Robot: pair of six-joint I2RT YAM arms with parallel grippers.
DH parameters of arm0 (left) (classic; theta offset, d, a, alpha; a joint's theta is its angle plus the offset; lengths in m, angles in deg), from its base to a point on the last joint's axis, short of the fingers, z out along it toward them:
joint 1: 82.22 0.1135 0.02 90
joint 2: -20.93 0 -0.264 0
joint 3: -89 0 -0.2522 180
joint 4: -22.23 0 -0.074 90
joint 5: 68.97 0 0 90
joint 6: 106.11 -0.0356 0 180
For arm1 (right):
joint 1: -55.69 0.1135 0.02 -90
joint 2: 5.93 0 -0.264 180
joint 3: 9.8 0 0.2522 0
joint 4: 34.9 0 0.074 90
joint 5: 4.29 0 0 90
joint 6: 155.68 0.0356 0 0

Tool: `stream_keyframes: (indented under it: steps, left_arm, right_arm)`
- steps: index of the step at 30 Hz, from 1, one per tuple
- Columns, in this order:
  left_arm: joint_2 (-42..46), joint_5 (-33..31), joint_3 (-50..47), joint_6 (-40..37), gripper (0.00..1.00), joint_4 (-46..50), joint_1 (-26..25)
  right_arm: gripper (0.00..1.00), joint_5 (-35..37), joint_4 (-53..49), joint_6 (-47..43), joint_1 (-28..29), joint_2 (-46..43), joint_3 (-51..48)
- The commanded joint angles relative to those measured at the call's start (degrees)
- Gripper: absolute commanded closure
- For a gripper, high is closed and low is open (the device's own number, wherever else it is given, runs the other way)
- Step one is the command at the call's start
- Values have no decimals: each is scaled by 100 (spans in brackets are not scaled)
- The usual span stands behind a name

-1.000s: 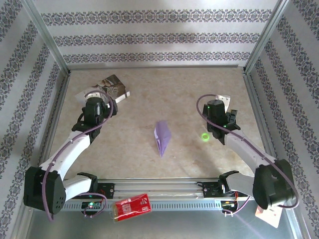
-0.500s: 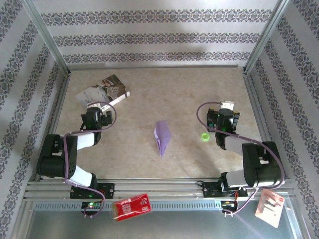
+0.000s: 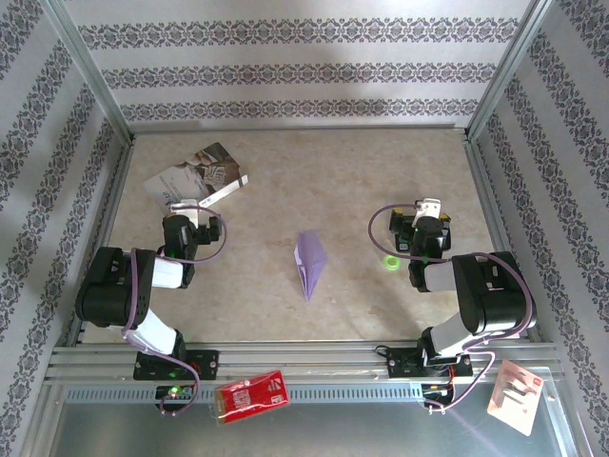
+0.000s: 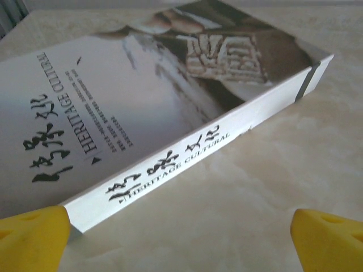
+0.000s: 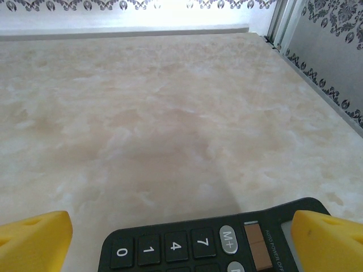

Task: Fold a paper plane with a square sheet of paper (pick it up from the middle)
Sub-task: Reset both arms

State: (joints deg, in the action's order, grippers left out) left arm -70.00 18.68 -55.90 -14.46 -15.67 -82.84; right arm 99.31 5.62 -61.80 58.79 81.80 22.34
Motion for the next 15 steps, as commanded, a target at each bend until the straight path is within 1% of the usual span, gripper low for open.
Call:
stream_keyframes:
  steps: [1, 6, 8, 15]
  left_arm:
    - [-9, 14, -169, -94, 0, -713, 62]
    - [-29, 51, -71, -112, 0, -574, 62]
    - [-24, 57, 66, -112, 0, -286, 62]
    - [-13, 92, 70, -121, 0, -278, 62]
  right_arm:
    - [2, 10, 240, -5, -46, -26, 97]
    - [2, 16, 241, -17, -30, -19, 97]
    - [2, 27, 229, -42, -11, -18, 97]
    - [2, 37, 232, -56, 7, -12, 92]
